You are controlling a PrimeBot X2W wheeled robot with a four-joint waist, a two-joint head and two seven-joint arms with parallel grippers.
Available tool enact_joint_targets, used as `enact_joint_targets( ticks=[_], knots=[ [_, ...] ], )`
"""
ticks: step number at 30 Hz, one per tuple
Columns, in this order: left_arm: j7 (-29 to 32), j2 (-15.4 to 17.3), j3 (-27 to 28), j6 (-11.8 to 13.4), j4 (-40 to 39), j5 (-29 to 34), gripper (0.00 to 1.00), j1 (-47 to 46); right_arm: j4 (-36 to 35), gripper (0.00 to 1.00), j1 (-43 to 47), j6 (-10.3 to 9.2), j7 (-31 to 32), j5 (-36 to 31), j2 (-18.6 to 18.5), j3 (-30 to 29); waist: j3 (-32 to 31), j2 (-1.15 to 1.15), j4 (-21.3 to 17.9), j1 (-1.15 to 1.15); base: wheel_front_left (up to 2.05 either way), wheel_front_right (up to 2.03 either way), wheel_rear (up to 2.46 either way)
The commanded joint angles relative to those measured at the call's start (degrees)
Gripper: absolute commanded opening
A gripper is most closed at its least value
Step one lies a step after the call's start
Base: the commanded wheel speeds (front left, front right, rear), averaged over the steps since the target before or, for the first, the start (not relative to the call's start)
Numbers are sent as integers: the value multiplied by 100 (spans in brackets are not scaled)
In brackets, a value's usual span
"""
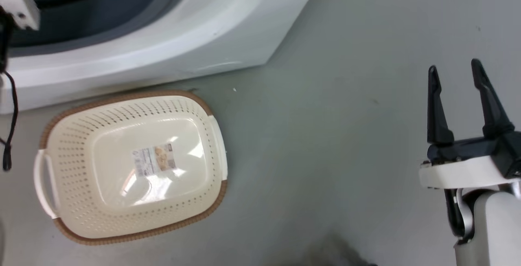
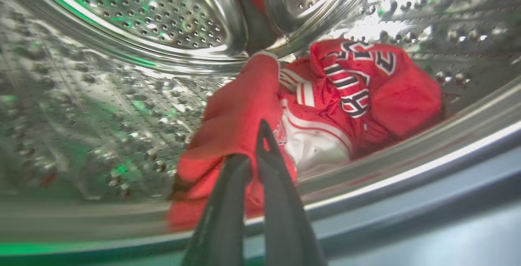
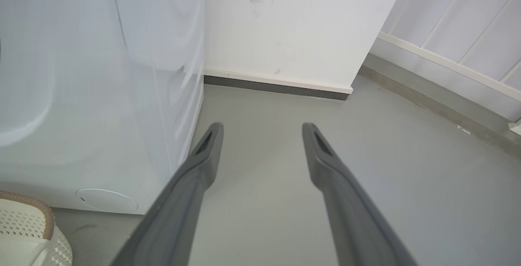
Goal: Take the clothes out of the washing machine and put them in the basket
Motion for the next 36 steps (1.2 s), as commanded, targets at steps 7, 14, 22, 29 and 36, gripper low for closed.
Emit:
enact_joint_targets(
  ticks=[7,14,22,29,36],
  knots=[
    [-652,-325,172,-116,-245,-385,0,1067,269,100,375,-8,-12,-224,7,-51,-1315,0,538,0,0,0,0],
    [-689,-234,519,-18,-1345,-354,0,1960,356,100,622,-8,-12,-299,6,-158,-1884,0,719,0,0,0,0],
    [-692,-141,1125,481,-3503,-10,0,3549,471,100,898,-8,-12,-287,8,-196,-2503,0,858,0,0,0,0],
    [-681,-187,1436,929,-5319,226,0,4985,543,100,1114,-7,-12,-267,8,-191,-2869,0,974,0,0,0,0],
    [-599,-246,1248,1101,-6031,134,0,6052,556,100,1097,-8,-12,-148,8,-227,-2953,0,1080,0,0,0,0]
  ],
)
